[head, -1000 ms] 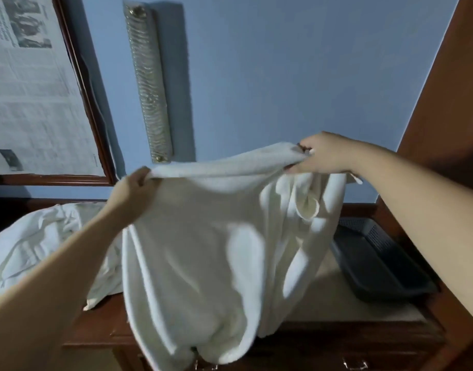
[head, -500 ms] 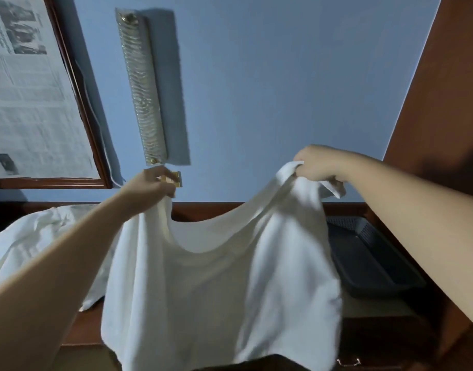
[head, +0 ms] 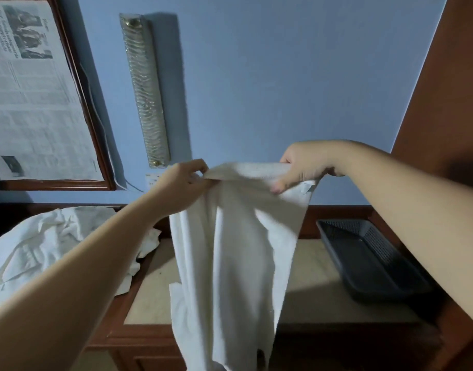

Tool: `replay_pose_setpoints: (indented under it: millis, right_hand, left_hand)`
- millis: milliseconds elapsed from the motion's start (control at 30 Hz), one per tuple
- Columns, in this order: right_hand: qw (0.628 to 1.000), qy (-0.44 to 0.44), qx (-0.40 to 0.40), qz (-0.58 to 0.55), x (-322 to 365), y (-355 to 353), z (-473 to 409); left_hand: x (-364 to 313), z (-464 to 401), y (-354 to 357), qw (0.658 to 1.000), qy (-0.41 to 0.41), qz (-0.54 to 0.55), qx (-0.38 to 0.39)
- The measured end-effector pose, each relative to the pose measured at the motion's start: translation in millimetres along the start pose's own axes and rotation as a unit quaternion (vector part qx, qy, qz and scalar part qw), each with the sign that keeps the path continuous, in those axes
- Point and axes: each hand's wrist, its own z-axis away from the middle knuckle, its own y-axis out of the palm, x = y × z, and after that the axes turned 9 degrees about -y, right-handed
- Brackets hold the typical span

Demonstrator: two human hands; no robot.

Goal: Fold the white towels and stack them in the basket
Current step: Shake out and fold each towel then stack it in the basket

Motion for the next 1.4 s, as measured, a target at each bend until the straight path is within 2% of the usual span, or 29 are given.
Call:
replay_pose_setpoints:
  millis: [100, 333, 433, 567, 633, 733, 800, 867, 967, 1100, 1300, 1400]
  right_hand:
    - [0.998, -0.010, -0.018, -0.060, -19, 1, 3]
    - [0.985, -0.071, -0.144, -0.057, -25, -1, 3]
    - [0.988, -0.077, -0.127, -0.048, -22, -3, 6]
    - [0.991, -0.042, -0.101, 0.074, 1, 4, 5]
    - [0.994, -0.051, -0.090, 0.037, 18, 17, -1]
    - [0.984, -0.077, -0.066, -0.149, 37, 37, -8]
    - [0.968, -0.103, -0.059, -0.223, 39, 44, -12]
    - [0.973, -0.113, -0.059, -0.194, 36, 49, -14]
    - [0.986, -0.118, -0.059, -0.105, 40, 58, -22]
    - [0.982, -0.155, -0.058, -0.089, 43, 67, -39]
    - [0.960, -0.174, -0.158, -0.150, 32, 42, -29]
    - [0.948, -0.185, -0.191, -0.175, 29, 30, -23]
  left_hand:
    - [7, -4, -22, 0.999, -0.003, 0.004, -0.036]
    - [4, -15, -42, 0.993, 0.032, -0.073, -0.085]
    - [1, -15, -40, 0.990, 0.030, -0.078, -0.110]
    - [-14, -11, -27, 0.991, 0.023, -0.068, -0.114]
    - [-25, -9, -18, 0.993, 0.027, -0.067, -0.089]
    - [-40, -4, -13, 0.995, 0.034, -0.087, -0.032]
    - [-46, 0, -20, 0.998, 0.027, -0.032, 0.048]
    - [-48, 3, -32, 0.988, 0.002, 0.087, 0.128]
    - [-54, 5, -40, 0.979, 0.039, 0.126, 0.156]
    - [-51, 4, -39, 0.984, 0.095, 0.084, 0.125]
    - [12, 5, -34, 0.991, 0.071, -0.100, 0.056]
    - [55, 14, -11, 0.994, 0.024, -0.101, 0.015]
